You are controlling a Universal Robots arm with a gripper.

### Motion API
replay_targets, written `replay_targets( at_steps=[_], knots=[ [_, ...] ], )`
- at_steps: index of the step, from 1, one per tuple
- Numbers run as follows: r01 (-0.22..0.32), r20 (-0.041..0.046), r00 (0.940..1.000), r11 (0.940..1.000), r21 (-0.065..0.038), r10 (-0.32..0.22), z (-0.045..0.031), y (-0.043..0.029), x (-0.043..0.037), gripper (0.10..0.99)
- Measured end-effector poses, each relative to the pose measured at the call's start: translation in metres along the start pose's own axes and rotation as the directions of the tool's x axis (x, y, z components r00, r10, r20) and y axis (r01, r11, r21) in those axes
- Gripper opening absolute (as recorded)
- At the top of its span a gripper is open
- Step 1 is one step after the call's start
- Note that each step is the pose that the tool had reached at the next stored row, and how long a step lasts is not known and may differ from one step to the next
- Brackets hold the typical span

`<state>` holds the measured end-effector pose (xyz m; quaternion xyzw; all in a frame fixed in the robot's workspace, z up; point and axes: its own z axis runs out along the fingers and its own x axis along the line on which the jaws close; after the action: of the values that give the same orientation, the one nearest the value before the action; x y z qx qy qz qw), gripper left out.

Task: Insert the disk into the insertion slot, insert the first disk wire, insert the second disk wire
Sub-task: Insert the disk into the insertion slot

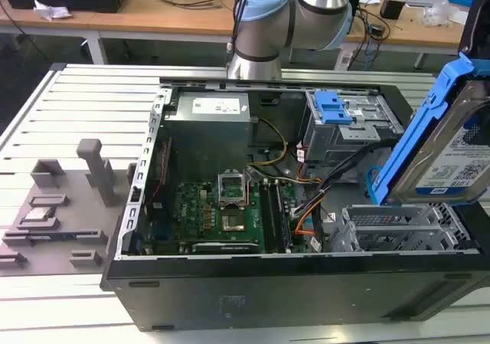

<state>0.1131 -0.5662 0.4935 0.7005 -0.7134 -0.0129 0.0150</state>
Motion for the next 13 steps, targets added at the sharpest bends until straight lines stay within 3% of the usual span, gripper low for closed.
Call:
replay_targets(
  at_steps=[5, 13],
  knots=[
    [0.0, 0.0, 1.0, 1.0, 0.0, 0.0, 0.0133, 0.0034, -0.0033, 0.357],
    [0.0, -0.0002, 1.0, 1.0, 0.0, 0.0, 0.0188, 0.0025, -0.009, 0.357]
  ],
)
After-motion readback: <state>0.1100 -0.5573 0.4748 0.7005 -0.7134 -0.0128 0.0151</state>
